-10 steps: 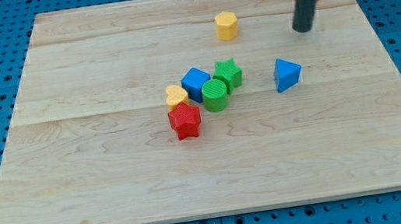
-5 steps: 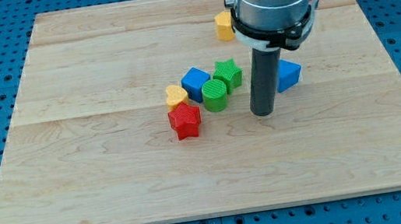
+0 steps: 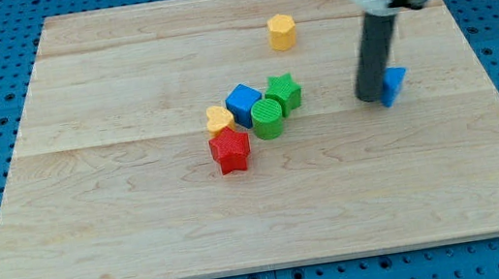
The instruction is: Push blue triangle slight right and up
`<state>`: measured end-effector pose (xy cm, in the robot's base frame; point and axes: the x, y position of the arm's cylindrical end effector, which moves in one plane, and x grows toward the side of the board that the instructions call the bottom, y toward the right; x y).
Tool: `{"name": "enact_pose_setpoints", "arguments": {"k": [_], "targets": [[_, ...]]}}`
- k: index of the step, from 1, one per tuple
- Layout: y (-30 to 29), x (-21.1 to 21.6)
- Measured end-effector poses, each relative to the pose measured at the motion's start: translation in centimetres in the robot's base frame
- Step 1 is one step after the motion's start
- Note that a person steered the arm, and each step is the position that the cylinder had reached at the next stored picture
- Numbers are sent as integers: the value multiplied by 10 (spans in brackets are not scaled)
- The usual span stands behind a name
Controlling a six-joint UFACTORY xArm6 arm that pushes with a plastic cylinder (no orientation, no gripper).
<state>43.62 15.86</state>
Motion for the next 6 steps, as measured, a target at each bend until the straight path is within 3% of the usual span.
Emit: {"name": "enact_pose_setpoints", "arguments": {"k": [1, 2, 3, 5, 6], "targets": [[-5, 47], [17, 58], [21, 19], [1, -17], [45, -17]]}}
